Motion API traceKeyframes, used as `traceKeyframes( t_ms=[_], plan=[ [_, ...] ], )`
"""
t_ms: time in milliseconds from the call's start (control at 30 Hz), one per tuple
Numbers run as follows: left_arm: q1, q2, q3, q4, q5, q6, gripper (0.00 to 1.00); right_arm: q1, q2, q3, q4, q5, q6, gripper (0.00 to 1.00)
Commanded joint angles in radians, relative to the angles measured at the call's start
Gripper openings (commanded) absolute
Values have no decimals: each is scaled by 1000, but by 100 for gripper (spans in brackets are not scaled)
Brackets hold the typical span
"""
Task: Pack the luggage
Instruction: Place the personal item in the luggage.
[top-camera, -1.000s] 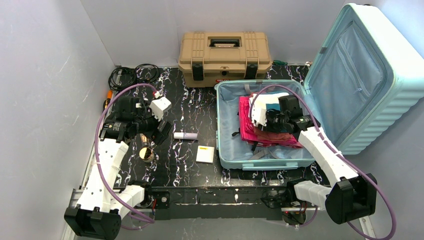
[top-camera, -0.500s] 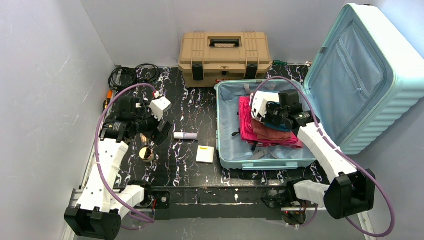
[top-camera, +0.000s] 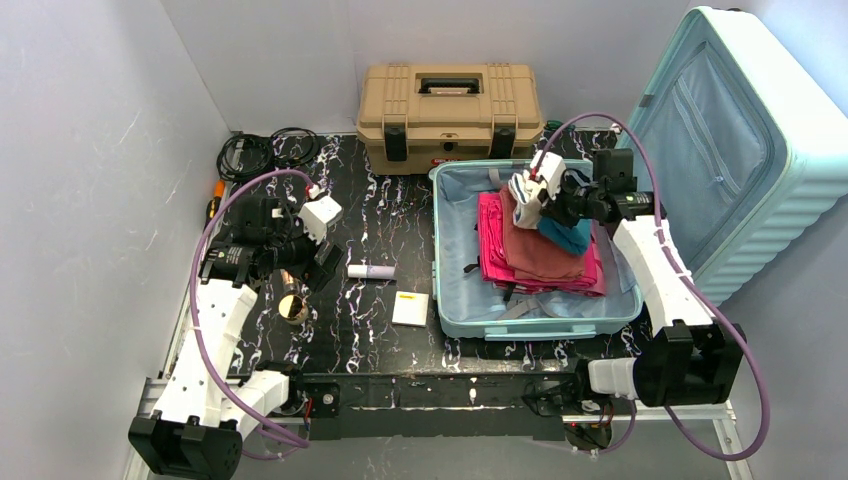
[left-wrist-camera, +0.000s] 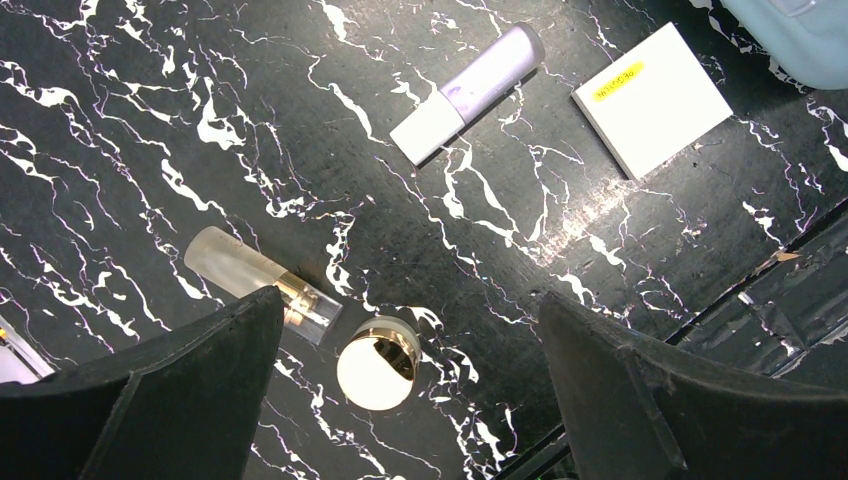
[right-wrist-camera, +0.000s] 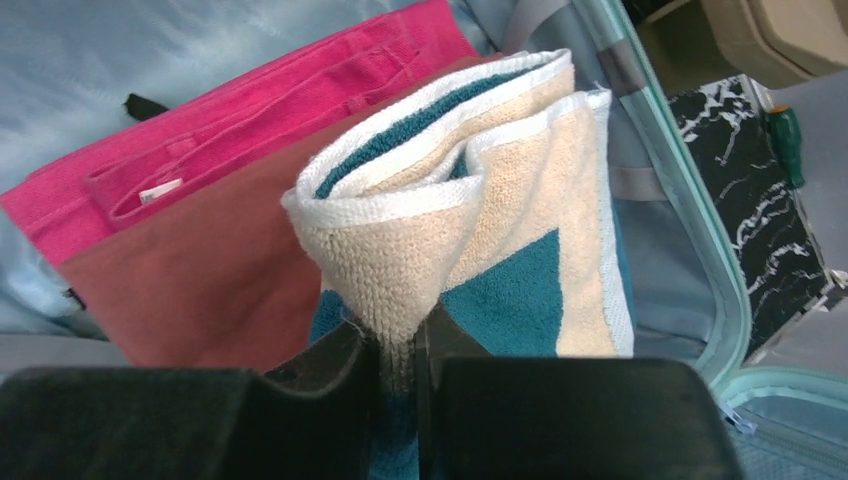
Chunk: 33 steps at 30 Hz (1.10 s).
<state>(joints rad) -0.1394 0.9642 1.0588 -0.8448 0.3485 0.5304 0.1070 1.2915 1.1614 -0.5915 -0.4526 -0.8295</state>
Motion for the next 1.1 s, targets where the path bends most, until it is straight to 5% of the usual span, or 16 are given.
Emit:
traceKeyframes(
  t_ms=[0, 100, 167, 367, 467, 600, 733, 1067],
  plan=[
    [1, -17, -5, -17, 6, 6, 98, -6, 5, 36, -146, -136, -85, 24],
    [1, -10, -2, -16, 12, 5, 98, -4, 11, 20, -166, -111, -116, 39],
    [1, -7, 1, -17, 15, 3, 98, -3, 4, 7, -154, -75, -125, 58],
    [1, -1, 13, -21, 16, 1, 98, -1, -108, -13, -172, -71, -205, 82],
    [1, 3, 15, -21, 18, -1, 98, 5, -167, -22, -173, -92, -228, 84],
    [1, 9, 20, -21, 25, -7, 98, 18, -157, -10, -186, -121, -196, 74],
    [1, 8, 20, -23, 30, -11, 98, 88, -162, -94, -49, -10, -115, 73],
    [1, 6, 13, -31, 20, -3, 98, 207, -165, -194, 51, 147, -107, 82]
  ],
)
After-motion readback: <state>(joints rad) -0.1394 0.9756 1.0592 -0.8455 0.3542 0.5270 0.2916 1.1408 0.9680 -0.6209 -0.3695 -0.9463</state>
